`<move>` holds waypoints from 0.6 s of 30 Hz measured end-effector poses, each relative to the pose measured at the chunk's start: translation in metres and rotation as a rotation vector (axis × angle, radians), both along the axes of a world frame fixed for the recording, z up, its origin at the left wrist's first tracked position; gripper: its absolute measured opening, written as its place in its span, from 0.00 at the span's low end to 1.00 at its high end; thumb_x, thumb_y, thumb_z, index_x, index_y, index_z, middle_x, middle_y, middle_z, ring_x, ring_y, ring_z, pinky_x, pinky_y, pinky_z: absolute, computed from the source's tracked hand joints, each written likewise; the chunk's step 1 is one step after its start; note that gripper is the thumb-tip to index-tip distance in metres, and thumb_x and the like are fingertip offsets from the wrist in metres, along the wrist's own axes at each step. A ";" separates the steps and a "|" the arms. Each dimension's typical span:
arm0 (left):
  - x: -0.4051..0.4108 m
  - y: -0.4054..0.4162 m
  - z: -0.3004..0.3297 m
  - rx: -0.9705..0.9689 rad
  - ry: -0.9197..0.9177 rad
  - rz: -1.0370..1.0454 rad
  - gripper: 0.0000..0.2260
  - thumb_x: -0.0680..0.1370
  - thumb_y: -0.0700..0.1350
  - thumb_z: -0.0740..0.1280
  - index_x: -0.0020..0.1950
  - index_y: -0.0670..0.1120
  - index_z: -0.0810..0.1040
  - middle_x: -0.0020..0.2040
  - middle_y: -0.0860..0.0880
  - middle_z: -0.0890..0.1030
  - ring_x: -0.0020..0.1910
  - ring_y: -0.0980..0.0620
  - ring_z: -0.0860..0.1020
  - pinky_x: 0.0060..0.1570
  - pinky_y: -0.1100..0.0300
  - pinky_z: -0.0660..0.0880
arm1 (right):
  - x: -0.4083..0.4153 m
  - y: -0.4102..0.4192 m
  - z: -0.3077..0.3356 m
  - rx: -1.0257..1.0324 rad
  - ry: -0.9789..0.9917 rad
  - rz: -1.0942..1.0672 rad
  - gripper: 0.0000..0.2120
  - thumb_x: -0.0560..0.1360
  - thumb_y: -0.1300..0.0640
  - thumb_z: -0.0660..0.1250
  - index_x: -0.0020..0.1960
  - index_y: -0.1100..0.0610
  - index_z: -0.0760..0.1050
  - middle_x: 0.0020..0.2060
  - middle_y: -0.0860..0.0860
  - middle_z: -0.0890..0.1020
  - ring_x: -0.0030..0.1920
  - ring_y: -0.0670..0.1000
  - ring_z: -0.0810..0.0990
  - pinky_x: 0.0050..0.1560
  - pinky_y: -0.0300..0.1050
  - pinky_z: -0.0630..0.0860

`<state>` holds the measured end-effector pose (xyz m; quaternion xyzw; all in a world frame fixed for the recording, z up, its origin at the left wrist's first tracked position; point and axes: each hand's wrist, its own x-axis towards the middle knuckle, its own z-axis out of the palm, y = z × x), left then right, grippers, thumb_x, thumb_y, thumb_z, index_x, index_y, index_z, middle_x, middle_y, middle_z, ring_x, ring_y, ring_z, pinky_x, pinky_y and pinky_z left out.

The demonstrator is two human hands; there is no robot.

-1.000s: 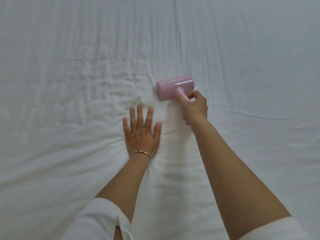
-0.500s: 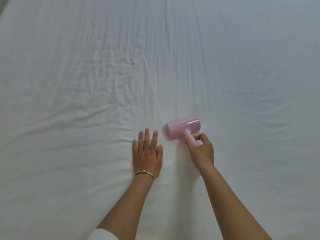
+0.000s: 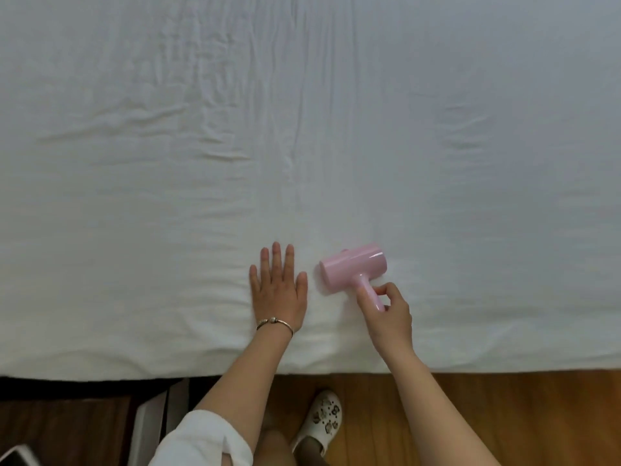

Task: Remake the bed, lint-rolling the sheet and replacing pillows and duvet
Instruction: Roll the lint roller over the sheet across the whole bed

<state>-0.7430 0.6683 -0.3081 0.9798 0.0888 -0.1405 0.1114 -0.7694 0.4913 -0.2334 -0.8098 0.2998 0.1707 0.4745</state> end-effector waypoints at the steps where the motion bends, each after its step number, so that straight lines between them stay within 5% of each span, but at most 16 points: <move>1: -0.013 -0.004 0.001 0.000 0.010 -0.014 0.29 0.75 0.60 0.31 0.76 0.55 0.33 0.76 0.53 0.32 0.77 0.51 0.35 0.72 0.50 0.31 | -0.014 -0.005 0.000 0.002 0.003 0.000 0.12 0.76 0.44 0.68 0.45 0.51 0.71 0.39 0.53 0.78 0.37 0.52 0.77 0.36 0.46 0.71; 7: -0.064 -0.017 0.007 -0.012 0.100 -0.066 0.29 0.74 0.61 0.30 0.74 0.55 0.29 0.76 0.54 0.31 0.75 0.52 0.31 0.73 0.49 0.34 | -0.086 -0.030 0.002 -0.025 0.050 -0.002 0.10 0.76 0.45 0.68 0.45 0.49 0.70 0.38 0.53 0.79 0.36 0.51 0.77 0.33 0.44 0.71; 10: -0.077 -0.017 0.016 0.000 0.141 -0.134 0.26 0.81 0.58 0.39 0.77 0.54 0.33 0.78 0.52 0.35 0.77 0.50 0.35 0.75 0.48 0.37 | -0.106 -0.047 0.011 -0.043 0.047 0.007 0.12 0.75 0.44 0.68 0.44 0.52 0.71 0.37 0.53 0.79 0.35 0.51 0.76 0.33 0.44 0.70; 18: -0.055 0.009 0.058 -0.211 0.052 -0.085 0.23 0.83 0.50 0.51 0.78 0.48 0.56 0.74 0.47 0.64 0.72 0.47 0.63 0.70 0.53 0.61 | -0.079 -0.042 0.053 0.115 -0.037 -0.080 0.17 0.73 0.39 0.70 0.46 0.53 0.75 0.32 0.53 0.77 0.30 0.49 0.73 0.29 0.41 0.69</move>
